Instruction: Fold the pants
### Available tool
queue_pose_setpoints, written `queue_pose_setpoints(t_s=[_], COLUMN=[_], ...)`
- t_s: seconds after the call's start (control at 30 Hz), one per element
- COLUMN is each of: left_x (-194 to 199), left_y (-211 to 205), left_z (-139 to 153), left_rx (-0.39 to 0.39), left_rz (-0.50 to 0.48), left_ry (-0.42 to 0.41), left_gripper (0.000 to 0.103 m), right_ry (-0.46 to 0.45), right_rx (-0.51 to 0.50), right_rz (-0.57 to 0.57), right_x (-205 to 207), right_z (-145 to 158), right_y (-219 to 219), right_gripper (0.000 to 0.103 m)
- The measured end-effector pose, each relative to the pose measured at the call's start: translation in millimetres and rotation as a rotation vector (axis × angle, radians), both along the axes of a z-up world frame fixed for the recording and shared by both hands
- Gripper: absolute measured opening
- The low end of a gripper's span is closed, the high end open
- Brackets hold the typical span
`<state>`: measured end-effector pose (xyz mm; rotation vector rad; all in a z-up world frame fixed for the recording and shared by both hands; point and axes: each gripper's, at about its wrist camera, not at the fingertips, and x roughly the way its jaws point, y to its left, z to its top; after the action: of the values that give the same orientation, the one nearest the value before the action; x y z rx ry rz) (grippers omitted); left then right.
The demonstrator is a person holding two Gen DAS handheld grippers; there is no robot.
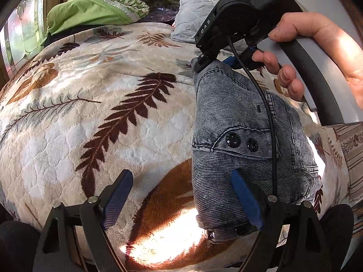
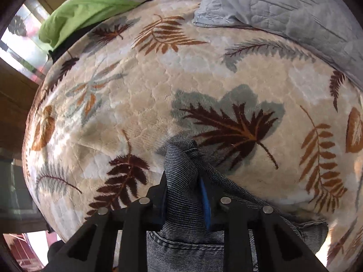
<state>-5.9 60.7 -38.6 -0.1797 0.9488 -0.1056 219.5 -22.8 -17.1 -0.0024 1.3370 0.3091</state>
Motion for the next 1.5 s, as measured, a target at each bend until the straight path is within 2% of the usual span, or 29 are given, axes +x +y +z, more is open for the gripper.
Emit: queue_pose_setpoints(t_s=[0.07,0.1,0.17,0.27,0.37,0.43,0.5,0.57,0.63,0.67,0.77,0.87,1.03,1.17,1.23,1.27,1.3,1.33,1.4,1.5], left_x=[-0.9,-1.4,-2.6,-3.0,-3.4,-3.8,-3.7,-3.1,-3.1,-3.4,-2.5,3.9,49.1,73.9,80.7,82.4,83.4,84.8,86.4,85.3], left_y=[-0.5,-0.7,-1.2,-1.3,-1.1,-1.1,-1.1,-1.7,-1.6,-0.2,10.6,30.0,45.2,43.0,34.9,31.5,27.7,23.9,17.6,6.5], left_z=[0.4,0.4,0.6,0.6,0.3,0.6,0.4,0.2,1.7,3.3,12.7,25.0,11.4,-8.2,-17.1,-20.8,-22.4,-21.4,-15.6,-5.1], left_rx=[0.003,0.003,0.003,0.002,-0.001,0.002,0.0,-0.01,-0.002,-0.009,-0.097,-0.248,-0.462,-0.608,-0.658,-0.673,-0.683,-0.671,-0.581,-0.447], left_rz=[0.002,0.005,0.009,0.017,0.024,0.025,0.028,0.025,0.025,0.026,0.013,0.025,-0.018,-0.017,-0.034,-0.033,-0.038,-0.052,-0.065,-0.103], left_ry=[-0.003,-0.003,-0.004,-0.005,-0.005,-0.008,-0.007,-0.003,-0.005,-0.006,0.003,-0.005,0.165,0.279,0.319,0.338,0.348,0.35,0.332,0.283], left_gripper=[0.089,0.089,0.089,0.089,0.089,0.089,0.089,0.089,0.089,0.089,0.089,0.089,0.089,0.089,0.088,0.088,0.076,0.056,0.038,0.025], right_ry=[-0.028,-0.054,-0.139,-0.216,-0.197,-0.192,-0.159,-0.102,-0.041,-0.065,-0.152,-0.125,-0.147,-0.236,-0.225,-0.195,-0.158,-0.136,-0.168,-0.171], right_rx=[0.023,0.02,0.004,0.002,0.086,0.114,0.144,0.104,0.163,0.199,0.252,0.31,0.421,0.455,0.459,0.438,0.424,0.443,0.477,0.489], right_rz=[-0.079,-0.108,-0.161,-0.179,-0.11,-0.092,-0.121,-0.165,-0.228,-0.249,-0.263,-0.29,-0.304,-0.232,-0.182,-0.193,-0.207,-0.212,-0.217,-0.208], right_x=[-0.6,-2.0,-8.8,-25.4,-51.4,-73.9,-92.3,-95.4,-98.1,-104.5,-135.5,-167.1,-210.8,-231.3,-234.4,-232.5,-230.5,-230.1,-234.5,-234.6], right_z=[3.4,9.9,28.7,53.8,62.6,57.5,43.5,14.6,-2.3,3.3,23.4,18.5,16.0,29.2,21.6,11.3,-1.0,-10.9,-14.0,-16.0], right_y=[-15.2,-20.7,-33.2,-53.1,-68.5,-81.0,-101.3,-120.5,-140.7,-147.3,-163.8,-185.3,-200.1,-185.8,-177.1,-175.8,-175.4,-177.0,-181.4,-181.6], right_gripper=[0.037,0.045,0.047,0.047,0.048,0.049,0.051,0.054,0.051,0.053,0.057,0.059,0.059,0.06,0.061,0.061,0.061,0.062,0.062,0.062])
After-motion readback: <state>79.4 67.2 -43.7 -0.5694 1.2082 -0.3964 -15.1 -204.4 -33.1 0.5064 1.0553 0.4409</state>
